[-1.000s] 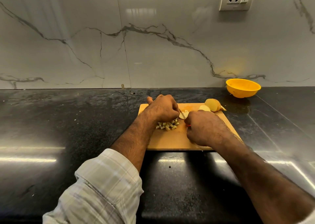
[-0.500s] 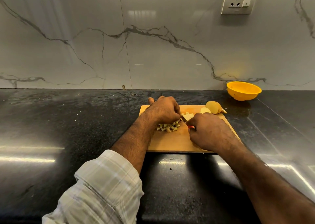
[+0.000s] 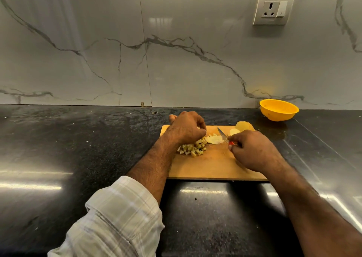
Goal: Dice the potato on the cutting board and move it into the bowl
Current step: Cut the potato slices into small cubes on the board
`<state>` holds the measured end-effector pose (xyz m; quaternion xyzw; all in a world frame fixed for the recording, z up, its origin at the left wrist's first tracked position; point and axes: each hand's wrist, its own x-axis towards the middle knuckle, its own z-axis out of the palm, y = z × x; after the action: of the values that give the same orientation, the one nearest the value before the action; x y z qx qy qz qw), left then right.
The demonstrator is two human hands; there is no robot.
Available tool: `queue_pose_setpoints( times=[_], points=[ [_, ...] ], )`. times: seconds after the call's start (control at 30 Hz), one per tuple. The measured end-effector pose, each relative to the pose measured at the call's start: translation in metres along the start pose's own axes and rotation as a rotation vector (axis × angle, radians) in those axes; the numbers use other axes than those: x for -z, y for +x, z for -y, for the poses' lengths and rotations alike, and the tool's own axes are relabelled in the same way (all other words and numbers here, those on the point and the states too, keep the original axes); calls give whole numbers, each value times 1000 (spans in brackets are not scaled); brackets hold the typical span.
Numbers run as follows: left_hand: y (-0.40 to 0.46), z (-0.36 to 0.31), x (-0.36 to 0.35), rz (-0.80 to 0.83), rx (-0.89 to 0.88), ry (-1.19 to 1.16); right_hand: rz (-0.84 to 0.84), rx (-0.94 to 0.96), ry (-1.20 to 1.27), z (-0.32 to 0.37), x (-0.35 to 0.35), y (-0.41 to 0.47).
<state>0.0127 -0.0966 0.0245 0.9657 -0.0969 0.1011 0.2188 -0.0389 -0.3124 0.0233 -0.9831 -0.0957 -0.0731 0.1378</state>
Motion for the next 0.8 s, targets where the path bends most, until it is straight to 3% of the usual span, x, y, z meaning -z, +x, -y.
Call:
queue_pose_setpoints(
  times=[0.13,0.3,0.43,0.8],
  points=[
    [2,6,-4,-30,7,49,81,-17,-11,5,-9,2],
    [2,7,-4,-12,17,94,-21,-40,19,-2,-6,4],
    [2,8,-4,-17,17,94,102,-83,-2,-4,-7,6],
    [6,11,-8,-23,17,119,181,52,175,0,-14,5]
  ],
)
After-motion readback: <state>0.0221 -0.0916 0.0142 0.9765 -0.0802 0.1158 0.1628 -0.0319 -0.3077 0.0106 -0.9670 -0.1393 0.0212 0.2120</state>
